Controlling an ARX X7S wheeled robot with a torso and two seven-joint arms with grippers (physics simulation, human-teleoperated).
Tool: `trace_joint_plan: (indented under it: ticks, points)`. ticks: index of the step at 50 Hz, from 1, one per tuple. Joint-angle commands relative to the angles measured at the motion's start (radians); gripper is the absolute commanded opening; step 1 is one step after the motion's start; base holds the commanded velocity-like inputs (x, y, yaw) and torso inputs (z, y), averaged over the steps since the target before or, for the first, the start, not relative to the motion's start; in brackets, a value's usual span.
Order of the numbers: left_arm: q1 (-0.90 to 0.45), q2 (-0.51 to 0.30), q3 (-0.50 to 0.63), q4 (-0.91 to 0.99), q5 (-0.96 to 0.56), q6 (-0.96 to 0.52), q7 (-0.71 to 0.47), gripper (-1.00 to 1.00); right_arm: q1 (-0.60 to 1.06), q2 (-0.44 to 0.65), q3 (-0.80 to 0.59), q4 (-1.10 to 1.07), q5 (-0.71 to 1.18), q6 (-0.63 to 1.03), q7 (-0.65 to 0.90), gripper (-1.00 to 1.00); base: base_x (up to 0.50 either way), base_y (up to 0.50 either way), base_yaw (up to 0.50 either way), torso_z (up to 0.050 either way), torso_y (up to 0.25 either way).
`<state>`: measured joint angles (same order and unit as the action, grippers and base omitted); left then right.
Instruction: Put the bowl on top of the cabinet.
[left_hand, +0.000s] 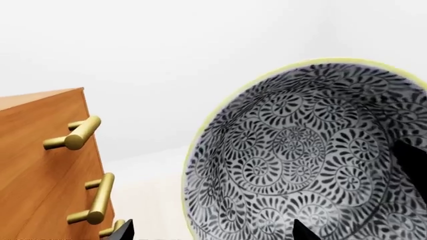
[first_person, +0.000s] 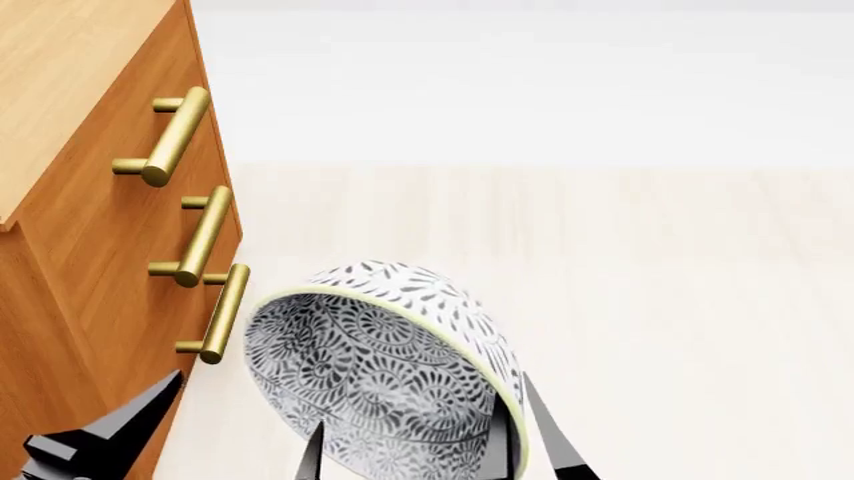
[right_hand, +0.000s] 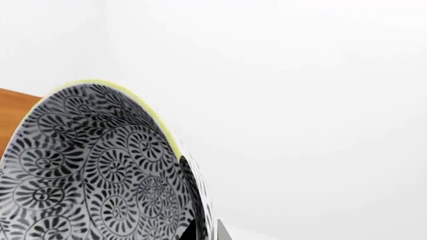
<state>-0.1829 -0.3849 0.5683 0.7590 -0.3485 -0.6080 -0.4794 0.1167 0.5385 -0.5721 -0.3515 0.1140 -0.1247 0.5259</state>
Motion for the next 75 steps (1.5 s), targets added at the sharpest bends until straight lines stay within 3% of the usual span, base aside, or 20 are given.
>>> trace_joint_plan:
  ticks: [1, 35, 37, 59, 60, 75]
  points:
    - [0.007, 0.009, -0.037, -0.016, 0.008, 0.025, 0.018, 1.00, -0.020, -0.002, 0.020, -0.028, -0.030, -0.031, -0.025, -1.00, 0.00, 0.00, 0.00, 0.000, 0.000]
    - [-0.029, 0.014, -0.047, -0.110, 0.010, 0.033, 0.014, 1.00, -0.061, 0.022, -0.006, -0.048, -0.062, -0.089, -0.035, -1.00, 0.00, 0.00, 0.00, 0.000, 0.001]
    - [-0.022, 0.005, -0.043, -0.125, 0.013, 0.094, 0.048, 1.00, -0.060, 0.023, -0.006, -0.048, -0.058, -0.091, -0.037, -1.00, 0.00, 0.00, 0.00, 0.000, 0.000]
    - [-0.006, 0.006, -0.085, -0.148, -0.029, 0.117, 0.045, 1.00, -0.058, 0.022, -0.004, -0.035, -0.051, -0.098, -0.033, -1.00, 0.00, 0.00, 0.00, 0.000, 0.000]
    - [-0.005, 0.008, -0.086, -0.149, -0.024, 0.117, 0.038, -1.00, -0.058, 0.022, -0.004, -0.034, -0.050, -0.099, -0.034, -1.00, 0.00, 0.00, 0.00, 0.000, 0.000]
    - [0.001, -0.003, -0.071, -0.155, -0.020, 0.138, 0.053, -1.00, -0.056, 0.019, -0.006, -0.024, -0.053, -0.103, -0.032, -1.00, 0.00, 0.00, 0.00, 0.000, 0.001]
